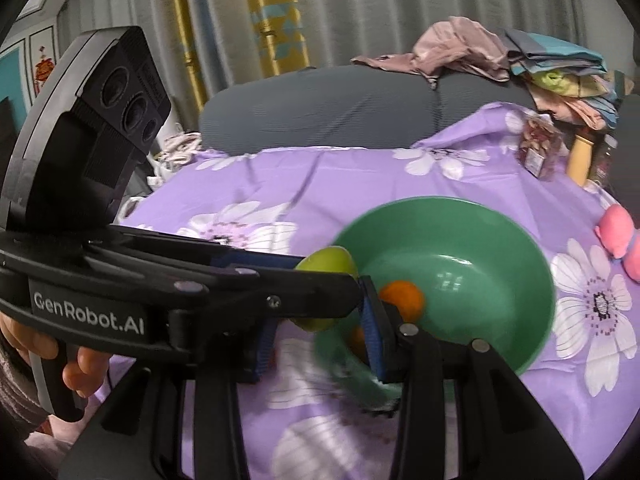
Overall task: Organize fruits
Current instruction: 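Carry the green mango with the left gripper over the green bowl, then lower the mango into the bowl and open the left gripper, then withdraw the left tool from the bowl back over the fruits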
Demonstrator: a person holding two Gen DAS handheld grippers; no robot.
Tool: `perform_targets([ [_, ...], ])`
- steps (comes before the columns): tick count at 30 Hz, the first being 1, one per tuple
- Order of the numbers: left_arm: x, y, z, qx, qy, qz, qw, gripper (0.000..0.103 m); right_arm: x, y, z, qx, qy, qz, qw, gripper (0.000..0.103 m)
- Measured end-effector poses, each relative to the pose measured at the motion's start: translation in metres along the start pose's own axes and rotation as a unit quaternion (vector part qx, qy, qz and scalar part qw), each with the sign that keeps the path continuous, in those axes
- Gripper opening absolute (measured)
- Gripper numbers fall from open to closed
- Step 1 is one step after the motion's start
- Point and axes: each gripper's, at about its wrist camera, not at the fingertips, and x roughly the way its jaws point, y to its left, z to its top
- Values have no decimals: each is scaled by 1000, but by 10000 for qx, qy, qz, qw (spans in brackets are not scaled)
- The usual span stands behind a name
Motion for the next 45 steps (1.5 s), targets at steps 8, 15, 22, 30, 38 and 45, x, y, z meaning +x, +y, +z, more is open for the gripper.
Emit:
perform_targets([
  [8, 36, 9, 9, -191, 191, -205, 9994, 34, 20, -30, -4, 221, 199, -178, 9994, 39],
  [15, 51, 15, 6, -384, 336, -281, 9983, 35, 28, -38, -9, 197, 408, -372, 9983, 41],
  [22, 46, 17, 4, -455, 205, -171, 9986, 71, 27, -39, -13, 226, 422, -499, 9976, 57],
  [30, 12, 22, 1, -606, -249, -256, 9975, 81, 8, -32, -17, 239, 167, -572, 9979, 67],
  [38, -44, 58, -30, -916, -635, 239, 9935, 96, -9, -11, -19, 194, -82, -433, 9988, 77],
  [45, -96, 107, -84, -1572, -895, 918, 9792, 96, -18, 17, -26, 130, -162, 78, 9998, 85],
])
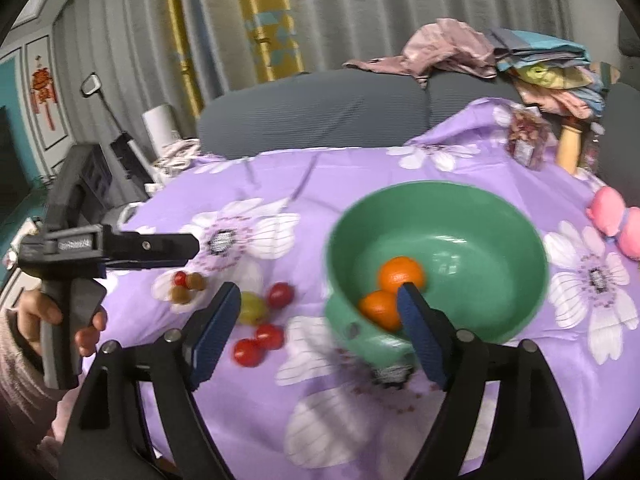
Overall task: Organize fruits
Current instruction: 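Withdraw the left tool from the bowl back over the fruits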
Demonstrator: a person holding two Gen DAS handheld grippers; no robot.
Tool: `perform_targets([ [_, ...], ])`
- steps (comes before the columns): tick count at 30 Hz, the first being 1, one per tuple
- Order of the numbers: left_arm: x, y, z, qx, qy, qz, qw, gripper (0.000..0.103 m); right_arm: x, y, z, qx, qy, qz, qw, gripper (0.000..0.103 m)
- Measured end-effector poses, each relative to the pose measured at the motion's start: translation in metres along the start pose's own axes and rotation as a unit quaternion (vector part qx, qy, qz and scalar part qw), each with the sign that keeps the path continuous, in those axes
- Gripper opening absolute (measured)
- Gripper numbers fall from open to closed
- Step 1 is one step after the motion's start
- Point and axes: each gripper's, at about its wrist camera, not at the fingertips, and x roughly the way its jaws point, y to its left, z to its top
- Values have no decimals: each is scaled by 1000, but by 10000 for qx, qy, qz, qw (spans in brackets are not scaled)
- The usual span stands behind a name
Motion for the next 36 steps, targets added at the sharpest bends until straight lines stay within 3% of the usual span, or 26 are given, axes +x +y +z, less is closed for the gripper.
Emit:
perform_targets([
  [4, -16, 26, -21, -333, 77, 105, 9994, 96, 8, 27, -14, -151, 188, 374, 9990, 86],
  [7, -18, 40, -35, -581, 272, -41, 9979, 96, 19, 44, -24, -239, 382, 545, 9975, 86],
  [10, -21, 43, -43, -541, 341, -23, 9979, 96, 31, 59, -33, -239, 586, 635, 9960, 85],
  [16, -28, 43, -49, -466, 288, -206, 9983, 96, 41, 75, -40, -350, 784, 582, 9946, 85],
  [28, -34, 43, -55, 16, 125, 46, 9999, 96, 55, 85, -43, -558, 950, 127, 9938, 86],
  [36, -24, 38, -54, 195, 278, -92, 9994, 96, 61, 82, -41, -527, 978, 39, 9938, 85],
])
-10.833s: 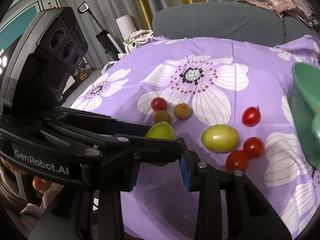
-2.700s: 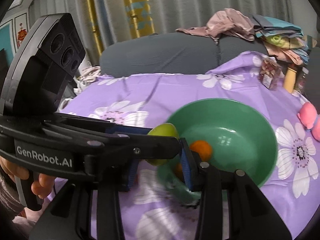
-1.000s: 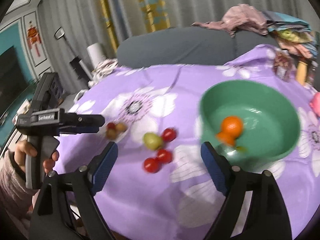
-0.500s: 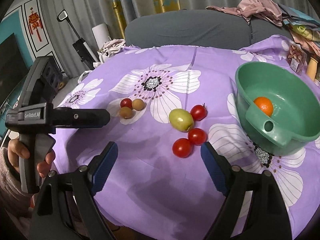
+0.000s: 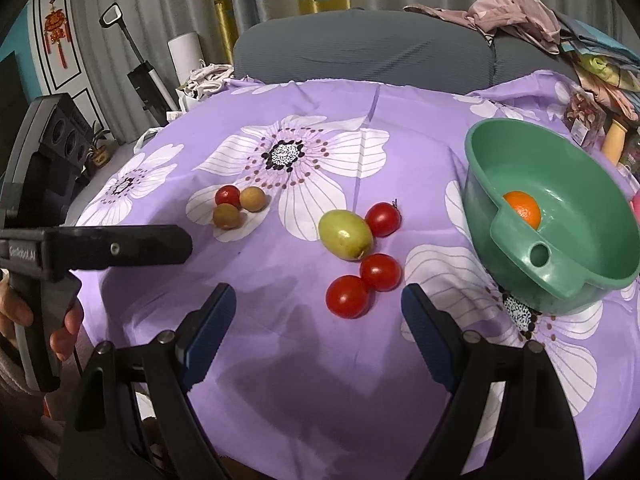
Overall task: Organize fruits
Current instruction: 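Withdraw the left tool from the bowl back over the fruits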
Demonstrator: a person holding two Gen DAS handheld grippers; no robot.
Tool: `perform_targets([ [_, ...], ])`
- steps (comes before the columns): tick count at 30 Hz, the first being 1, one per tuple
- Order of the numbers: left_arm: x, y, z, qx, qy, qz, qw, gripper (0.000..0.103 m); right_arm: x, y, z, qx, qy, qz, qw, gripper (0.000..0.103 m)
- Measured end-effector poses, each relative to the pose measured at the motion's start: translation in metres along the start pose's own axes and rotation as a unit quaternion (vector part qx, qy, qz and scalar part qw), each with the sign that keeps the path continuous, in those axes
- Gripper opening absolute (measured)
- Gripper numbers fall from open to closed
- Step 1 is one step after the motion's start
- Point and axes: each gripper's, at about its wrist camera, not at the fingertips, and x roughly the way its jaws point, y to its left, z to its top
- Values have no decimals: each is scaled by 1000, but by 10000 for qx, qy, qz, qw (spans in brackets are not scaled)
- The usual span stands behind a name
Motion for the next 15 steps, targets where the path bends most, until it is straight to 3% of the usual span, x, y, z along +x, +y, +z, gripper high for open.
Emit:
perform_targets([
  [15, 19, -19, 15, 202, 220, -271, 9992, 96, 16, -13, 8, 36, 81, 117, 9999, 84],
])
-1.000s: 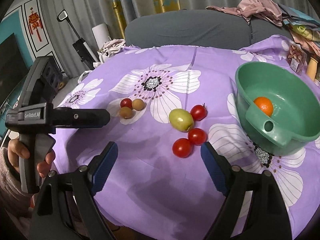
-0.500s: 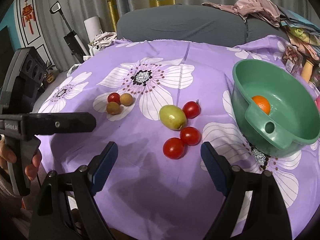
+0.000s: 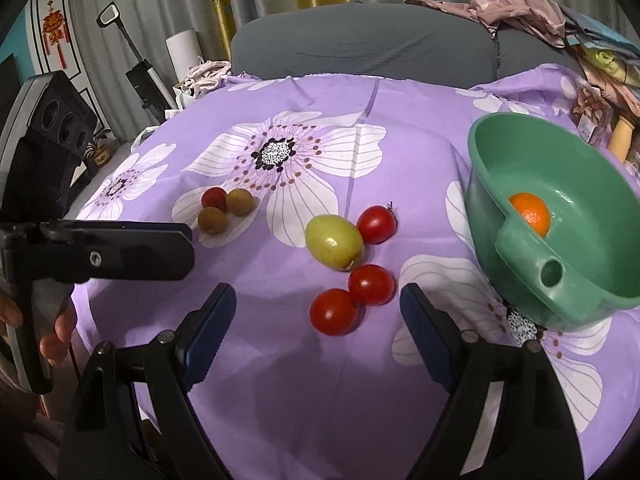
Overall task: Organize fruits
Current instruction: 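Withdraw the left tool from the bowl back over the fruits, then move the left tool down around the yellow-green lemon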
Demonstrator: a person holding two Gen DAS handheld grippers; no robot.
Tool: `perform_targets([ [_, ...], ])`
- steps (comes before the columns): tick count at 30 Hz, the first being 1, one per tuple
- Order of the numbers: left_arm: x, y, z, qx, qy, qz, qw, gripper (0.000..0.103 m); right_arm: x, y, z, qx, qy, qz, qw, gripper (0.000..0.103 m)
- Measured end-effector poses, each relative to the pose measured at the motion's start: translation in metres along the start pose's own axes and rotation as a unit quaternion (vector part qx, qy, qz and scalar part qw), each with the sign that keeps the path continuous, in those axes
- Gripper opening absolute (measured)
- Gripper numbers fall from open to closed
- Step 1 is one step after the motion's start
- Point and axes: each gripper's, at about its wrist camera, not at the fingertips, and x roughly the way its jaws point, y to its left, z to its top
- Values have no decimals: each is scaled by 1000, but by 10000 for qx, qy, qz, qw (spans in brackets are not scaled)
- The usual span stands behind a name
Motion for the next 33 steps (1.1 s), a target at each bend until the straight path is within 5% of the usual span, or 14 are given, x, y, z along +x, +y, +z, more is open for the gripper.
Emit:
perform_targets([
  [16, 35, -8, 25, 255, 378, 199, 9988, 96, 32, -10, 21, -149, 339, 375, 9986, 82],
  [29, 61, -8, 41, 407, 636, 127, 9971, 96, 56, -21, 34, -95, 806, 508, 9954, 66],
  [33, 63, -12, 44, 482, 696, 76, 9964, 81, 60, -21, 37, -152, 889, 623, 9940, 62],
])
